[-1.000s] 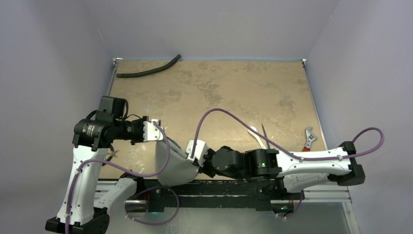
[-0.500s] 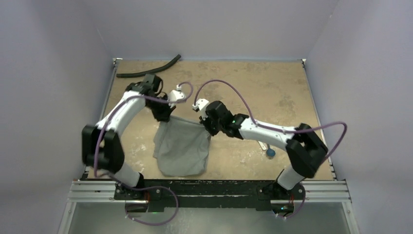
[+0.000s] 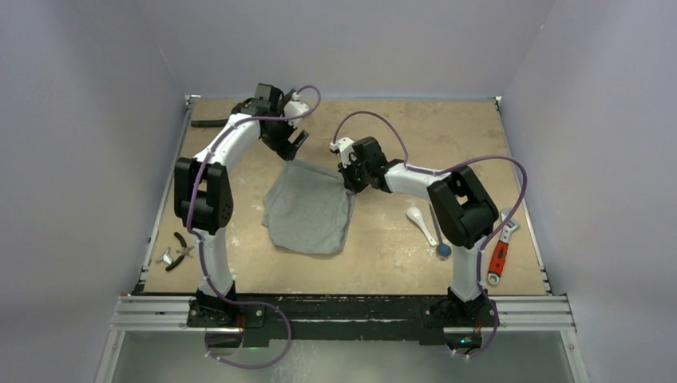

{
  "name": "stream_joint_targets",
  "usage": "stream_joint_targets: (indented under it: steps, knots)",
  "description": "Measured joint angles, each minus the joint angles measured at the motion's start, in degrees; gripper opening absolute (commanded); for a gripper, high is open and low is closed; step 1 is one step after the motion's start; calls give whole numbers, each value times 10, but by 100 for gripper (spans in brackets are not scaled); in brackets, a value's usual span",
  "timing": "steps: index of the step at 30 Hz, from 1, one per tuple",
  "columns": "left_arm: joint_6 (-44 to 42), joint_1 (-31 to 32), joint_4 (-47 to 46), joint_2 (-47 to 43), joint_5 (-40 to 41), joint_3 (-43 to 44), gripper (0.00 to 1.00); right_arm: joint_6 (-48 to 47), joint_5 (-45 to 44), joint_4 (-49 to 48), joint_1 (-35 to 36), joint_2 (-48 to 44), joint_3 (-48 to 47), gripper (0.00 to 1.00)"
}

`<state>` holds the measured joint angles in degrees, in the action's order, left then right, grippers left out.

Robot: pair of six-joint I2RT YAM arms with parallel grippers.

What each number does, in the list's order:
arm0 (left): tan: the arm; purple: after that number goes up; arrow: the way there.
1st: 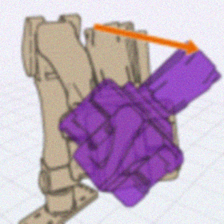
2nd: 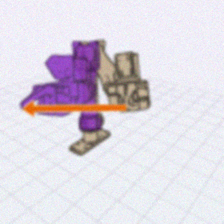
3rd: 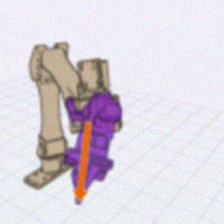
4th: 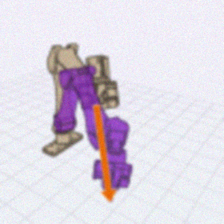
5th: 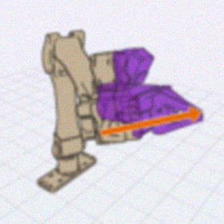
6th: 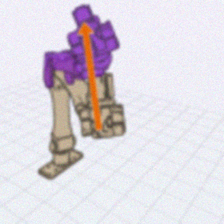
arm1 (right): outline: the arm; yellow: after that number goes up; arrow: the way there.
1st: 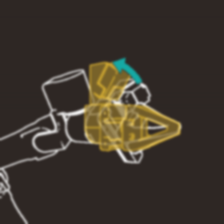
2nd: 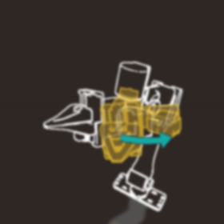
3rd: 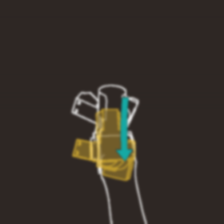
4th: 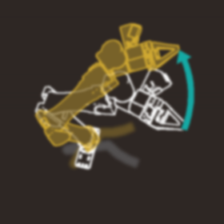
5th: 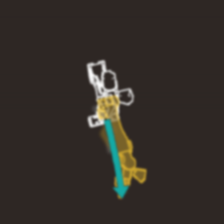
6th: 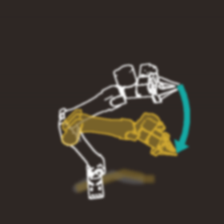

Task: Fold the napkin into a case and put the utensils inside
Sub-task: Turn over the upper triangle folded napkin at the center of the board.

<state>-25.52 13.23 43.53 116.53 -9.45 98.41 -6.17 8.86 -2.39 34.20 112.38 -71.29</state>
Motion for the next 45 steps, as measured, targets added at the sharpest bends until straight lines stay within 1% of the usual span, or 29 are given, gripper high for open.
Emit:
stream_joint_targets:
  steps: [2, 6, 7, 8, 9, 13, 16, 17, 18, 19, 22, 26, 29, 31, 33, 34, 36, 38, 42, 45]
  knots:
    - [4, -5, -3, 0, -15, 29, 77, -3, 8, -2, -6, 9, 0, 9]
    - [-11, -13, -4, -2, -47, 37, 60, -6, 13, -8, -16, 10, 0, 32]
    - [-16, -13, 0, -1, -54, 36, 57, -7, 12, -9, -18, 10, 0, 34]
    - [-22, -13, 6, -1, -64, 34, 54, -6, 10, -9, -19, 10, 0, 43]
    - [-29, -13, 14, -1, -74, 30, 51, -8, 5, -10, -21, 10, 0, 48]
    - [-42, -11, 22, -1, -97, -5, 45, -7, -28, -9, -25, 10, -3, 53]
    - [-47, -11, 18, -2, -103, -57, 41, -1, -40, -8, -30, 9, -12, 54]
    - [-47, -11, 18, -2, -105, -73, 39, 3, -38, -9, -32, 7, -17, 53]
    - [-47, -11, 17, -2, -108, -87, 31, 9, -33, -10, -35, 7, -24, 52]
    - [-46, -11, 15, -2, -111, -99, 27, 14, -27, -10, -36, 7, -32, 51]
    - [-36, -11, -9, -2, -114, -114, 25, 36, 12, -10, -40, 10, -77, 49]
    - [-13, -11, -68, -2, -114, -121, 22, 70, 63, -39, -41, 30, -140, 41]
    - [5, -11, -104, -2, -117, -122, 19, 99, 102, -66, -44, 53, -154, 37]
    - [16, -10, -123, -2, -118, -122, 18, 119, 130, -75, -48, 70, -153, 36]
    - [26, -10, -142, 0, -118, -121, 17, 139, 163, -87, -54, 81, -141, 36]
    - [30, -10, -150, 2, -118, -119, 15, 149, 182, -94, -60, 82, -128, 36]
    - [39, -9, -166, 10, -117, -113, 11, 170, 217, -111, -78, 79, -93, 37]
    - [50, -8, -183, 19, -113, -108, 10, 188, 241, -125, -103, 66, -51, 38]
    - [63, -7, -207, 29, -108, -107, 11, 205, 252, -130, -141, 10, 35, 37]
    - [69, -7, -209, 34, -107, -101, 13, 215, 251, -152, -148, -35, 74, 39]
